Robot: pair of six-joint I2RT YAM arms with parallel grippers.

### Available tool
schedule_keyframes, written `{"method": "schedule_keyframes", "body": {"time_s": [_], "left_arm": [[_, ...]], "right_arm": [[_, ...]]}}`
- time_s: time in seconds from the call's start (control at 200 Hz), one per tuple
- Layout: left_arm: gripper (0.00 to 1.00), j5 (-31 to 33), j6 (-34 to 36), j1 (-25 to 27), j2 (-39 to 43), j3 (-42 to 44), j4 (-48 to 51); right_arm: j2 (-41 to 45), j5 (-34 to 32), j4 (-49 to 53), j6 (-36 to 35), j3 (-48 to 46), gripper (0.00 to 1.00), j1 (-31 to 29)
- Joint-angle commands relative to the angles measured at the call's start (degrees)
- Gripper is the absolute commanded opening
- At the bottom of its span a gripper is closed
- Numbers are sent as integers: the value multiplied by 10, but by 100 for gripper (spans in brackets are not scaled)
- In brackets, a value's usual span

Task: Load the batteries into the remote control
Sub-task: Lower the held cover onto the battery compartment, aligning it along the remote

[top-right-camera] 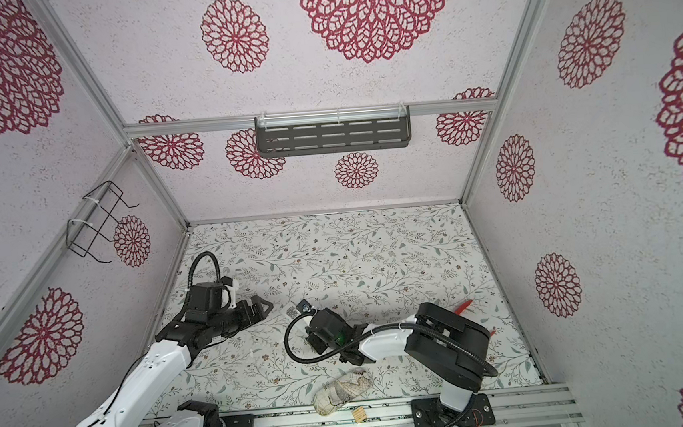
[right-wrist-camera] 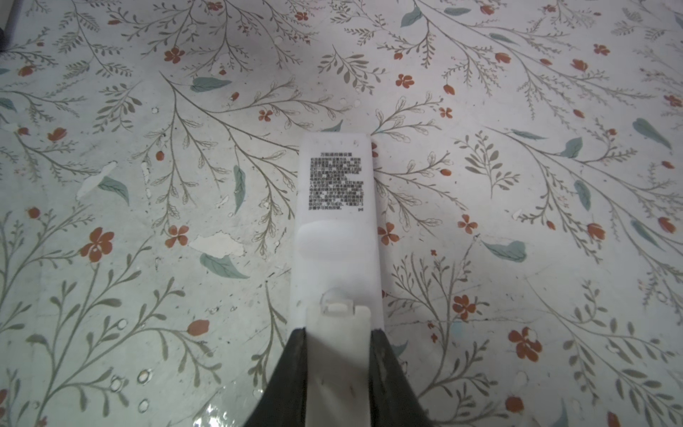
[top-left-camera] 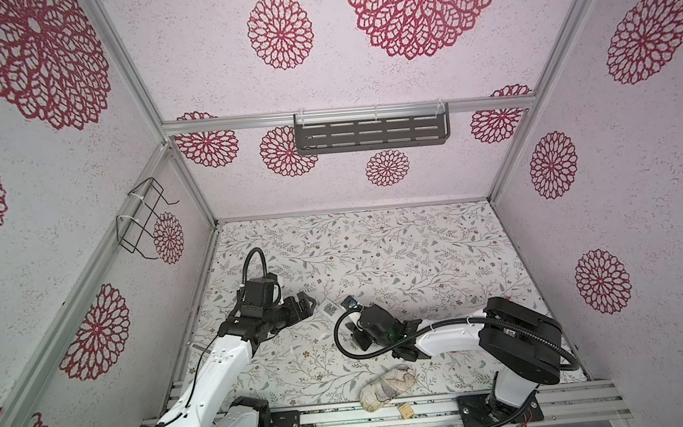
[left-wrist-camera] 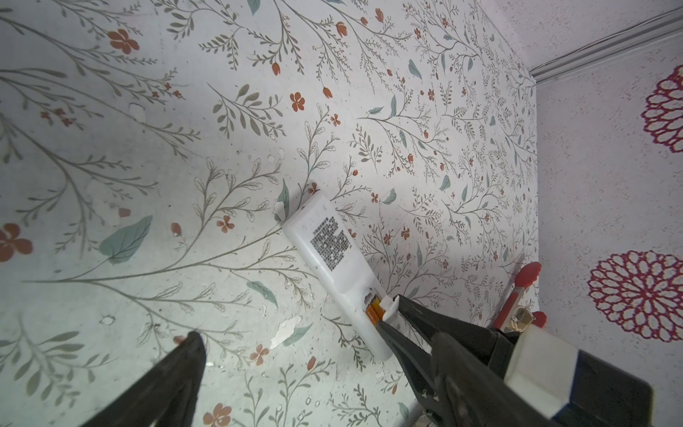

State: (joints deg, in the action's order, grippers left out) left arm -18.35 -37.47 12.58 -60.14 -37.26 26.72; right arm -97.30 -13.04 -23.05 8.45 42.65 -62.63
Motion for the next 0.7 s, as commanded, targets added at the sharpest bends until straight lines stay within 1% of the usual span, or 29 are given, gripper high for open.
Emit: {"method": "schedule_keyframes", "body": {"time_s": [0.0, 0.175, 0.465, 0.695], "left_arm": [[98, -1, 8, -6, -2, -9, -2], [97, 1, 9, -6, -5, -10, -2], [97, 1, 8, -7, -1, -8, -2], [98, 1, 7, -7, 2, -7, -2]], "right_arm": [[11, -5, 36, -31, -13, 23, 2], [21, 6, 45, -31, -17, 23, 4], [35, 22, 94, -38, -17, 23, 9], [65, 29, 88, -53, -34, 23, 13]]}}
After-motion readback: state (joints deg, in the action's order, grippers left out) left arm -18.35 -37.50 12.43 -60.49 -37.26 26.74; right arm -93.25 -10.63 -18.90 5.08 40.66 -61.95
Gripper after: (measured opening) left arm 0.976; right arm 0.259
